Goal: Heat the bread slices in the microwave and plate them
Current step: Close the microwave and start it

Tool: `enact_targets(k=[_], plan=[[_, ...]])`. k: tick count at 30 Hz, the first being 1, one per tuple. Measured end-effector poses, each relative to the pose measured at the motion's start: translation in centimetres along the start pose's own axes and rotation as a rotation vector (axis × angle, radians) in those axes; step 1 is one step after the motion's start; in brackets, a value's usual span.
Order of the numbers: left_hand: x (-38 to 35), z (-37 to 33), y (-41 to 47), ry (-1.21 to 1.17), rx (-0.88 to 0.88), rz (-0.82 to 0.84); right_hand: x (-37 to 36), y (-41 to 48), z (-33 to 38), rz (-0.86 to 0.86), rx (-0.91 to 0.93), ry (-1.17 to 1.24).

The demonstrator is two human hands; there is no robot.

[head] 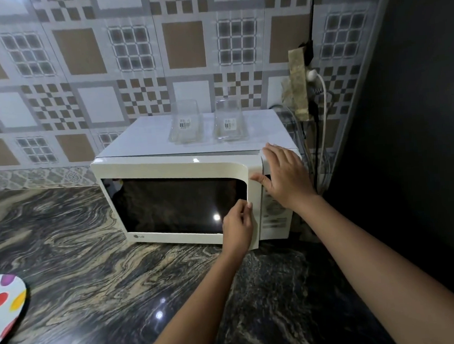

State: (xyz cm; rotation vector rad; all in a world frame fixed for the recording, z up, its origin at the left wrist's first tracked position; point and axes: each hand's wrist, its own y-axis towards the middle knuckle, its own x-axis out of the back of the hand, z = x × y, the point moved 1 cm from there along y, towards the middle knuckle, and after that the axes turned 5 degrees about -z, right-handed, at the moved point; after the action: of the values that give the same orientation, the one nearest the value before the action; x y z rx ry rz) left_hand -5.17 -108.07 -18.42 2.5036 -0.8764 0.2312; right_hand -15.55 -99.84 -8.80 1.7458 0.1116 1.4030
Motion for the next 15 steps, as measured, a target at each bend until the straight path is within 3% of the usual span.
enact_targets(k=[15], plan=[[-0.67, 0.04, 0.82, 0.096, -0.011, -0.064, -0.62, 0.86, -0.42, -0.019, 0.031, -0.083]])
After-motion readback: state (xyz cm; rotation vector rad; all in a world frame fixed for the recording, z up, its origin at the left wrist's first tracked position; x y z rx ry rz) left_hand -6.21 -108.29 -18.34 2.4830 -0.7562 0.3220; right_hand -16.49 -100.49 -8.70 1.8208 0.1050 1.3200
